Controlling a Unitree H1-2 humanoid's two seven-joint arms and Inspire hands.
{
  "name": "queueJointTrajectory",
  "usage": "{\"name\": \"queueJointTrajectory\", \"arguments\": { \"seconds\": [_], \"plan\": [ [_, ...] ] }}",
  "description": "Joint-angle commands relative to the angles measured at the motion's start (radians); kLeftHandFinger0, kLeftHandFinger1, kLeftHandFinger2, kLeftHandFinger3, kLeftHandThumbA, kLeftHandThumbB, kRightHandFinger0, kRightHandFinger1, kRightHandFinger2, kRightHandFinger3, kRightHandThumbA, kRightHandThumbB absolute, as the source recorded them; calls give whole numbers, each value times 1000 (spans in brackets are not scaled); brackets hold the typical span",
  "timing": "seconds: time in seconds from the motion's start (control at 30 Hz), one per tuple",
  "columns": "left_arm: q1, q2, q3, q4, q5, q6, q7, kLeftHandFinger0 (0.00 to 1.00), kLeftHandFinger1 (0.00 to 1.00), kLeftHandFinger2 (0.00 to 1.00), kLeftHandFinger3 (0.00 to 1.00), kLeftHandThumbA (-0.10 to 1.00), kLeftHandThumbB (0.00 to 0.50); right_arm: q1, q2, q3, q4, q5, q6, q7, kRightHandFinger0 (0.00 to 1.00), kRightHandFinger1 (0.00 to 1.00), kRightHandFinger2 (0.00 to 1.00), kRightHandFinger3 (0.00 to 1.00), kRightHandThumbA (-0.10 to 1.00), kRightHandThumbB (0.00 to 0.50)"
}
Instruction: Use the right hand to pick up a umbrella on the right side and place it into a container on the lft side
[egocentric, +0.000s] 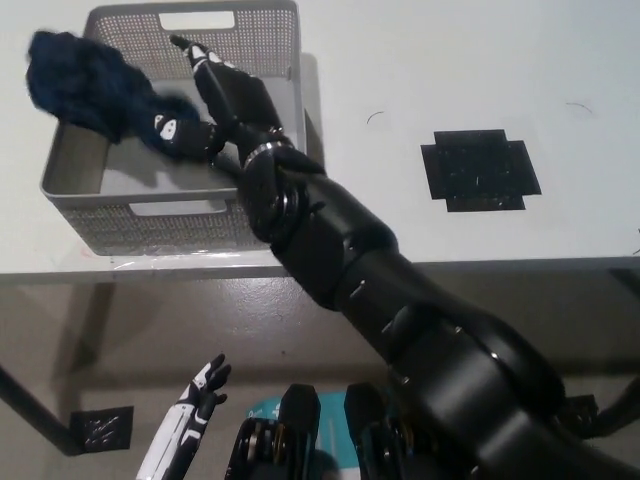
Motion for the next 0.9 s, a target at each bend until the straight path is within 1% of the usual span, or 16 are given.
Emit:
{"name": "queueJointTrajectory", "arguments": {
  "seconds": [0.0, 0.07, 0.17, 0.27, 0.33, 0.37, 0.4, 0.5, 0.53, 0.6, 0.67, 0.7, 0.73, 0.8, 0.83, 0.87],
  "plan": [
    [-9, 12, 2, -30, -5, -9, -11, 941, 1000, 1000, 1000, 1000, 228, -68, -29, 1, -36, 12, 14, 71, 1000, 1000, 1000, 1000, 808, 405],
    [-18, 11, 3, -31, -13, -4, -14, 935, 1000, 1000, 1000, 1000, 220, -81, -40, 1, -31, 12, 13, 81, 1000, 1000, 1000, 1000, 836, 399],
    [-13, 12, 2, -20, 1, -20, -5, 921, 1000, 1000, 1000, 1000, 211, -77, -57, -9, -60, 22, -8, 82, 1000, 1000, 1000, 1000, 918, 408],
    [-9, 6, 3, -23, -18, -8, -11, 916, 1000, 1000, 1000, 1000, 215, -73, -76, -31, -103, 43, -26, 86, 1000, 1000, 1000, 1000, 963, 432],
    [-6, 7, 3, -26, -20, -5, -13, 922, 1000, 1000, 1000, 1000, 215, -43, -108, -79, -249, 90, -7, 127, 1000, 1000, 1000, 1000, 865, 394],
    [-8, 9, 4, -27, -24, -6, -16, 923, 1000, 1000, 1000, 1000, 213, -30, -120, -93, -303, 100, 1, 142, 1000, 1000, 1000, 1000, 864, 400],
    [-8, 11, 5, -27, -25, -8, -16, 923, 1000, 1000, 1000, 1000, 212, -17, -128, -101, -345, 105, 11, 155, 1000, 1000, 1000, 1000, 870, 390],
    [-16, 17, 8, -21, -17, -13, -12, 909, 1000, 1000, 1000, 1000, 217, 72, -197, -125, -637, 114, 57, 208, 1000, 1000, 1000, 1000, 945, 378],
    [-18, 22, 10, -15, -15, -19, -11, 905, 1000, 1000, 1000, 1000, 210, 123, -225, -147, -787, 136, 70, 230, 1000, 1000, 1000, 1000, 902, 352],
    [-18, 28, 9, -15, -13, -21, -15, 914, 1000, 1000, 1000, 1000, 212, 217, -274, -183, -1057, 153, 137, 260, 1000, 1000, 1000, 1000, 928, 356],
    [-18, 28, 10, -17, -15, -16, -16, 918, 1000, 1000, 1000, 1000, 205, 298, -313, -223, -1243, 200, 147, 281, 1000, 1000, 1000, 1000, 944, 355],
    [-13, 30, 10, -18, -19, -17, -18, 919, 1000, 1000, 1000, 1000, 205, 352, -334, -245, -1357, 224, 171, 294, 1000, 1000, 1000, 1000, 960, 365],
    [-13, 32, 12, -19, -19, -18, -18, 919, 1000, 1000, 1000, 1000, 216, 412, -360, -273, -1482, 259, 207, 311, 1000, 1000, 1000, 1000, 973, 357],
    [-6, 32, 12, -19, -19, -22, -17, 921, 1000, 1000, 1000, 1000, 215, 468, -385, -297, -1597, 290, 248, 327, 1000, 1000, 1000, 1000, 1000, 355],
    [-1, 33, 14, -20, -21, -22, -16, 935, 1000, 1000, 1000, 1000, 222, 521, -409, -330, -1700, 362, 271, 333, 1000, 1000, 1000, 1000, 1000, 349],
    [-3, 32, 15, -16, -13, -28, -10, 959, 1000, 1000, 1000, 1000, 224, 574, -414, -375, -1792, 450, 282, 310, 1000, 1000, 1000, 1000, 987, 361]
  ]
}}
